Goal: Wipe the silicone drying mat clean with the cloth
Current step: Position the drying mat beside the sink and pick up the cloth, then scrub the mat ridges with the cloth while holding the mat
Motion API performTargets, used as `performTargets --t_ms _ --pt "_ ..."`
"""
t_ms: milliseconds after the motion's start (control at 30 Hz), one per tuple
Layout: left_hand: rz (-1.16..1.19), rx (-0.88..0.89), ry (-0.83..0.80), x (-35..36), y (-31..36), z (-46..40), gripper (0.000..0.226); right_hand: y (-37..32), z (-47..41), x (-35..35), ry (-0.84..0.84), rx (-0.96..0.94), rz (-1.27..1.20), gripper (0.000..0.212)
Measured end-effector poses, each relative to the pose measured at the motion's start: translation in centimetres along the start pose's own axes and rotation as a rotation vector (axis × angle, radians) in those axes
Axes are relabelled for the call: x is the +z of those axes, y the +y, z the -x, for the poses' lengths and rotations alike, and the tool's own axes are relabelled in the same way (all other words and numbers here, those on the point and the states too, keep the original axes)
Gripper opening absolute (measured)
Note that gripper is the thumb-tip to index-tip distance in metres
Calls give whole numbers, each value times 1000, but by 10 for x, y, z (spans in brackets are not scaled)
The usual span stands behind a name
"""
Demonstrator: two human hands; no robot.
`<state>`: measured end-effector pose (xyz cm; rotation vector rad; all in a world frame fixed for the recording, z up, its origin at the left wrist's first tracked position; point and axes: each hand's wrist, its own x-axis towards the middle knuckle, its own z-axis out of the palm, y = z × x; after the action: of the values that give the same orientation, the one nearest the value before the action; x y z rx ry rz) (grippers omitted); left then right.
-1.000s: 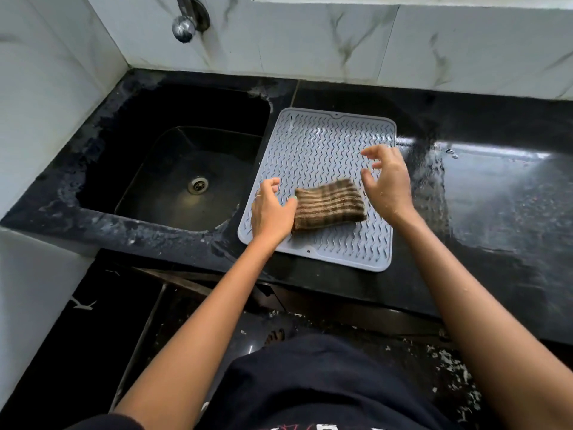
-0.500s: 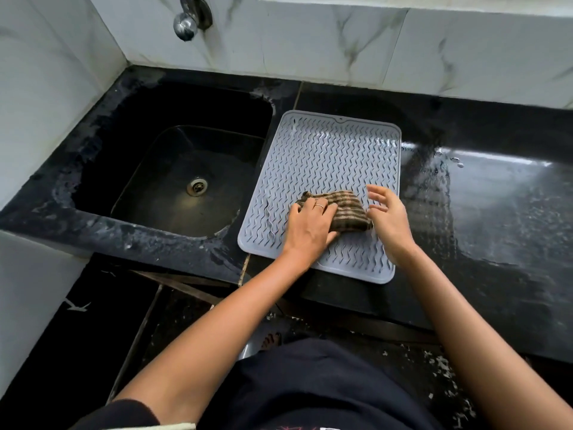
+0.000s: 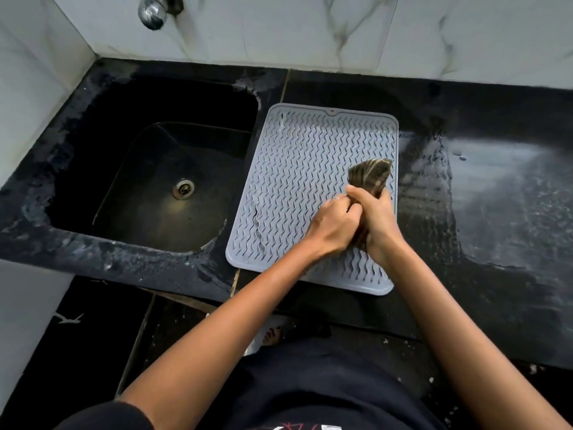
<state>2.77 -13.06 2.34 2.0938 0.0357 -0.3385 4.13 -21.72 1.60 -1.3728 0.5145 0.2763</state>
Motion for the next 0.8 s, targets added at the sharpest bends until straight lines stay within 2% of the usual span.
performTargets --t_ms 67,133,200,267,367,433,500,600,667,800 --pt "115 -2 -72 -7 -3 -12 57 -12 -11 -9 6 64 -7 15" --pt "142 -29 -40 -12 -8 -31 61 -28 -21 -16 -39 125 2 12" --pt "25 3 87 -17 -13 -59 59 -44 -33 -19 -61 142 59 17" --pt "-237 75 139 -22 -22 -95 51 -62 -52 -18 -19 75 170 23" --pt "-622 150 2 -25 -43 -138 52 -84 -99 -16 159 -148 501 44" --pt "-756 170 2 -21 -55 -152 56 -92 -133 -13 274 -288 800 60" --pt "-811 195 36 -17 -60 -158 57 -90 -163 -5 244 -325 1092 70" --pt "-833 202 58 -18 -64 -162 57 -71 -194 15 112 -310 1477 69" --pt "-849 201 69 -17 -64 -163 58 -66 -203 19 142 -344 1524 65" --pt "-842 203 73 -16 -63 -161 58 -55 -184 2 96 -490 1575 70"
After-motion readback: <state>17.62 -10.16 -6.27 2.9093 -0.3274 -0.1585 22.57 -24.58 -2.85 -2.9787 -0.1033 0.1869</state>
